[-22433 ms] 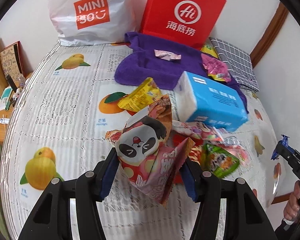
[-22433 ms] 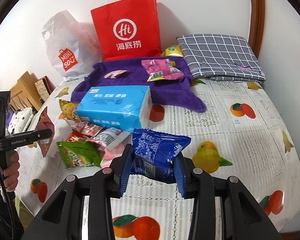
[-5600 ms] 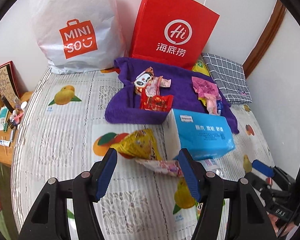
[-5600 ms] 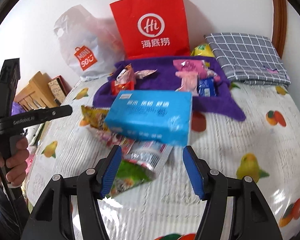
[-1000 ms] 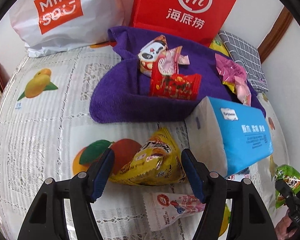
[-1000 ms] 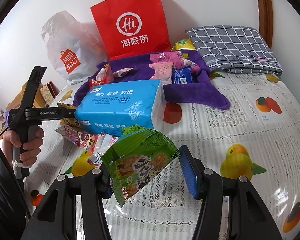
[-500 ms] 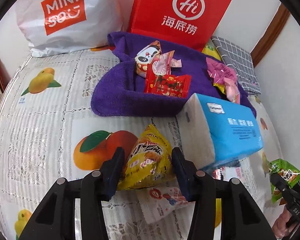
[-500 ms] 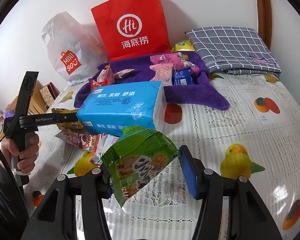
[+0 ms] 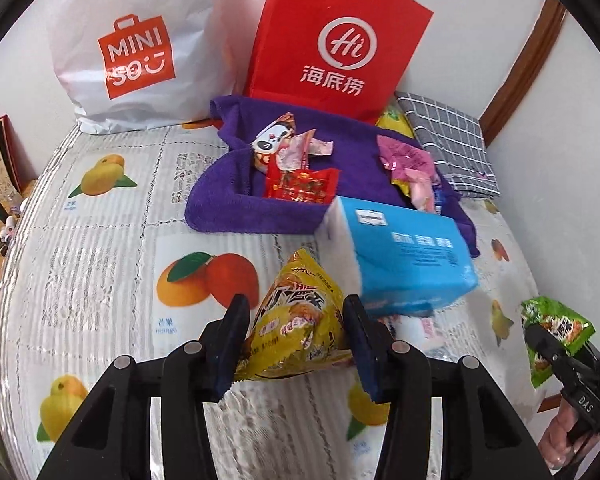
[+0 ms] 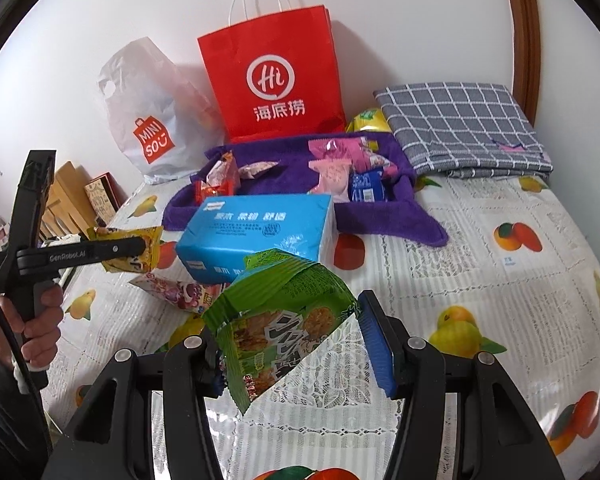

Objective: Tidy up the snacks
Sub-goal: 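Carry the yellow chip bag and green bag in both tools toward the purple towel, then lower both held bags onto the purple towel and open both tools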

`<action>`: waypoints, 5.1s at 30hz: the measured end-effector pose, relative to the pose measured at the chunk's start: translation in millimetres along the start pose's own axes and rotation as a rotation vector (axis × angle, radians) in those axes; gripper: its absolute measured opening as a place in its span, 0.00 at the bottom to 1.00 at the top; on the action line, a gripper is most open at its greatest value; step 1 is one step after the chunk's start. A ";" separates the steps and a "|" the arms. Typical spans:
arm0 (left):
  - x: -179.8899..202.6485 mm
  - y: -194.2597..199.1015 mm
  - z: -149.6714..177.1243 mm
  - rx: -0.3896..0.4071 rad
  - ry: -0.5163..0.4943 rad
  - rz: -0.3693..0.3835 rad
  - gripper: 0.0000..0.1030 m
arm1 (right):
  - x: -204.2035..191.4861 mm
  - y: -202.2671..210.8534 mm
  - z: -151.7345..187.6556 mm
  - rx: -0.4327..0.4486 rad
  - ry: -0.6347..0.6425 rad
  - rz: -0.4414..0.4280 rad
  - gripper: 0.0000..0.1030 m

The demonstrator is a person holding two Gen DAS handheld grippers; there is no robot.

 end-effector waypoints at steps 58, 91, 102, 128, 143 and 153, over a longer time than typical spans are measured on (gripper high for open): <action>75.6 66.7 -51.2 0.125 -0.076 0.082 0.45 | -21.3 49.4 -104.2 0.125 0.081 0.008 0.52; 22.0 19.0 -141.0 0.106 -0.021 0.023 0.45 | -0.4 -45.1 -217.3 0.073 0.102 -0.037 0.52; 16.2 -5.0 -151.6 0.083 -0.026 0.020 0.45 | 6.3 -100.9 -219.1 -0.040 0.105 -0.071 0.52; 41.9 -61.8 -160.1 -0.024 -0.090 -0.041 0.45 | 17.2 -154.2 -209.3 -0.194 0.145 -0.001 0.53; 36.2 -79.9 -164.7 -0.051 -0.081 -0.052 0.45 | 14.4 -162.1 -205.8 -0.211 0.172 -0.001 0.53; 36.3 -78.7 -163.0 -0.056 -0.083 -0.052 0.54 | 8.7 -164.4 -203.0 -0.219 0.193 0.002 0.57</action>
Point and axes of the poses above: each gripper's, at about its wrist camera, not at the fingertips, and y roughly against the way its jaws point, x to its right, z to its underside, the point moved 4 cm from there along -y, roughly the way its jaws point, and after that the axes turned 14 degrees about -x, right-handed, at the moved point
